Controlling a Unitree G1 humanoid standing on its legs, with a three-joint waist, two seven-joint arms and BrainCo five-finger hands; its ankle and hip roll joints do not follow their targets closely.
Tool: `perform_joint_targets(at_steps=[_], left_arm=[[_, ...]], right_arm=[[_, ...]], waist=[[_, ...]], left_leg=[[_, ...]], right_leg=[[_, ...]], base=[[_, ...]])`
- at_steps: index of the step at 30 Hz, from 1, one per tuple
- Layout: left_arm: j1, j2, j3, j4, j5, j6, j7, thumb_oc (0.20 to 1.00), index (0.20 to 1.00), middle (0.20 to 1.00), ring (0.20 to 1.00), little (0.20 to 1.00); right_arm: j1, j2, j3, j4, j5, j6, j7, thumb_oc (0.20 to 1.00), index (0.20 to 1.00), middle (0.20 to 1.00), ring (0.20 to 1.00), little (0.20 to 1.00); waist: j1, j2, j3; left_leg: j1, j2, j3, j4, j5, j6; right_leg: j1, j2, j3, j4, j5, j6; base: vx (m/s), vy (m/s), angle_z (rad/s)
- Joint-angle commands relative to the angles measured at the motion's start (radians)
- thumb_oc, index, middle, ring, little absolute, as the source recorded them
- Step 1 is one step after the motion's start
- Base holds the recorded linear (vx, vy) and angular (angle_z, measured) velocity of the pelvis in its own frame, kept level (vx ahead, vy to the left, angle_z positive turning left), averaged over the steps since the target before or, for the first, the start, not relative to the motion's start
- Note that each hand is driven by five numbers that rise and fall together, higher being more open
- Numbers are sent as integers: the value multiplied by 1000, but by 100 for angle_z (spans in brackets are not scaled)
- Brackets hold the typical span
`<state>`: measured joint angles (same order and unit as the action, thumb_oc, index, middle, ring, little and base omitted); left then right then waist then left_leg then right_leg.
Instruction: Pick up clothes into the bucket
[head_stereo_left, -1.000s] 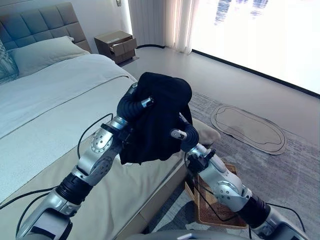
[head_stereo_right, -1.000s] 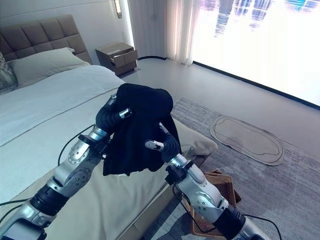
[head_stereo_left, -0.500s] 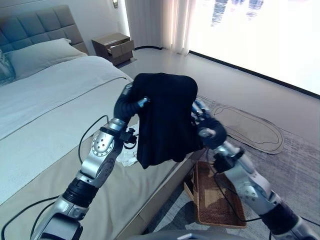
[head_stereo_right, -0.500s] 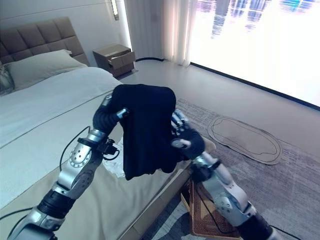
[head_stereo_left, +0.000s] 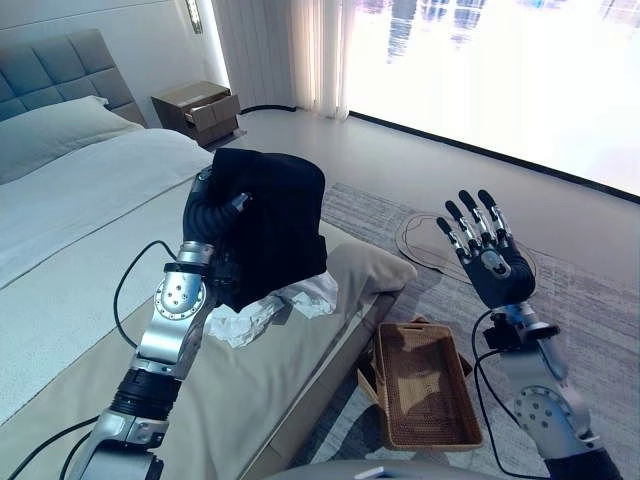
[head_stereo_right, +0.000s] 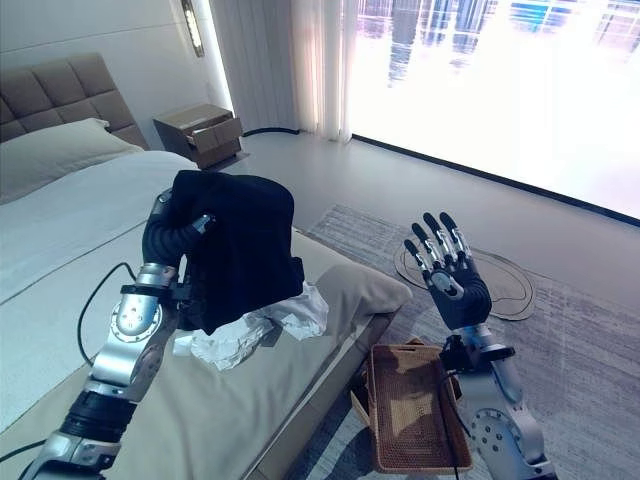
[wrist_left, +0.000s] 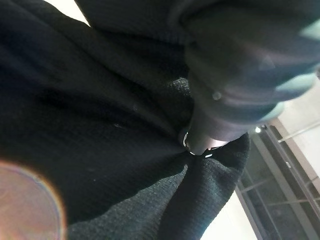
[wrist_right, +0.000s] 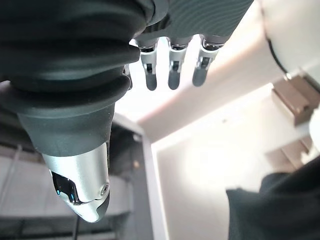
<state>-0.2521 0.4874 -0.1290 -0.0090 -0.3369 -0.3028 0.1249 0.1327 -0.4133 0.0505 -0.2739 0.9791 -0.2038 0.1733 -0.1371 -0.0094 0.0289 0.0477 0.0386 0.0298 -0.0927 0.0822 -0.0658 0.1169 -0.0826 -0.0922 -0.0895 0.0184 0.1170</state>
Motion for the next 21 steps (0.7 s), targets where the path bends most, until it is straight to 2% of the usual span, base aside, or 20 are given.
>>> perform_joint_targets(at_steps=[1,8,13,16,21], left_arm=[[-60,16,35,-77,-69,-101,-57,200,200,200,200,200],[-64,-10,-33,-154,-209,-77,-176,200,200,200,200,200],[-98,5,-137,-220,-328,-34,-282,200,200,200,200,200],[-120,25,-172,-239,-353,-21,-309,200,200,200,200,200],[-168,65,-255,-227,-375,-7,-331,200,200,200,200,200]], right_arm=[[-38,-8,-52,-8,-214,-77,-62,1000,1000,1000,1000,1000],[-84,-34,20,-1,-366,-55,-47,1000,1000,1000,1000,1000],[-164,-107,105,-11,-474,-28,-7,1000,1000,1000,1000,1000],[-203,-137,146,-17,-468,-20,16,1000,1000,1000,1000,1000],[-319,-206,292,-56,-340,27,115,1000,1000,1000,1000,1000]], waist=[[0,-14,-28],[10,-15,-20],[21,-21,-9],[23,-23,-5],[32,-30,4]], left_leg=[[71,-29,26,26,-118,20],[68,-29,20,26,-115,21],[62,-27,8,26,-108,19],[61,-27,4,25,-106,19],[56,-25,-6,27,-100,17]], right_leg=[[-33,-4,1,45,-31,3],[-33,-3,-3,43,-30,2],[-31,-2,-8,40,-29,1],[-30,-2,-9,38,-28,1],[-33,-2,-14,40,-27,0]], base=[[0,0,0],[0,0,0],[0,0,0],[0,0,0],[-5,-12,4]])
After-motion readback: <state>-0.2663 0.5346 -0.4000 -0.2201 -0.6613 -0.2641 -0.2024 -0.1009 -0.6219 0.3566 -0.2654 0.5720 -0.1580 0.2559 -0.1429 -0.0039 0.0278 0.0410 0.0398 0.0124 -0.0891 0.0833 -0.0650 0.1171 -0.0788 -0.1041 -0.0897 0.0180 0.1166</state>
